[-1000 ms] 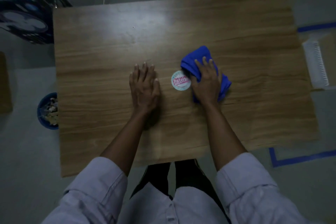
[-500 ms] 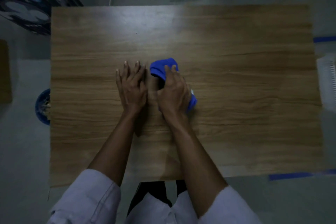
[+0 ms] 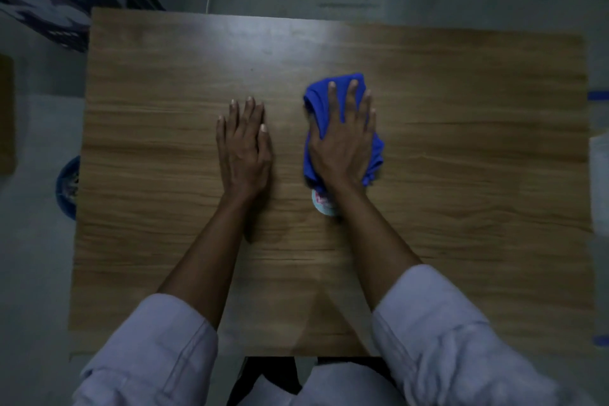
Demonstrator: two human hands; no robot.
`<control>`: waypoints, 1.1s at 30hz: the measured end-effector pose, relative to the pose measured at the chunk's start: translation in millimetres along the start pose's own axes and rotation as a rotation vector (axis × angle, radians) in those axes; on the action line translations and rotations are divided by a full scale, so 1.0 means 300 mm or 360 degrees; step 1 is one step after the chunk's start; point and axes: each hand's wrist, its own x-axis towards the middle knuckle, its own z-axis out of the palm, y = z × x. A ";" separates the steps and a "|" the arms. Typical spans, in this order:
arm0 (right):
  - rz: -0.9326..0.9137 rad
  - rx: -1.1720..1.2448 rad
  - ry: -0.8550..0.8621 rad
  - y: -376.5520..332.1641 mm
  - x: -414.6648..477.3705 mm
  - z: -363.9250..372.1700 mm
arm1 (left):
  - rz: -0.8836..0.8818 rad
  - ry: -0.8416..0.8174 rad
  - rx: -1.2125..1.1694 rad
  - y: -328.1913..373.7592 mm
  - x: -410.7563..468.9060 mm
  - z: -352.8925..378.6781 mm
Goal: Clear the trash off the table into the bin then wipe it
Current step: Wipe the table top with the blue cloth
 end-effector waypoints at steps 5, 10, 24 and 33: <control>-0.0439 0.0224 -0.0172 -0.201 -0.023 0.027 | -0.0244 -0.0024 -0.0461 0.000 0.017 -0.032; -0.0579 0.0222 -0.0338 -0.135 -0.198 -0.004 | -0.0207 -0.0100 -0.0376 0.004 0.029 -0.068; -0.0044 -0.0046 -0.0012 0.023 0.160 -0.014 | -0.0053 0.0016 0.0261 0.024 0.082 0.005; -0.0144 0.1323 -0.0544 -0.164 0.084 -0.114 | -0.0038 0.0021 0.0059 0.012 0.082 -0.014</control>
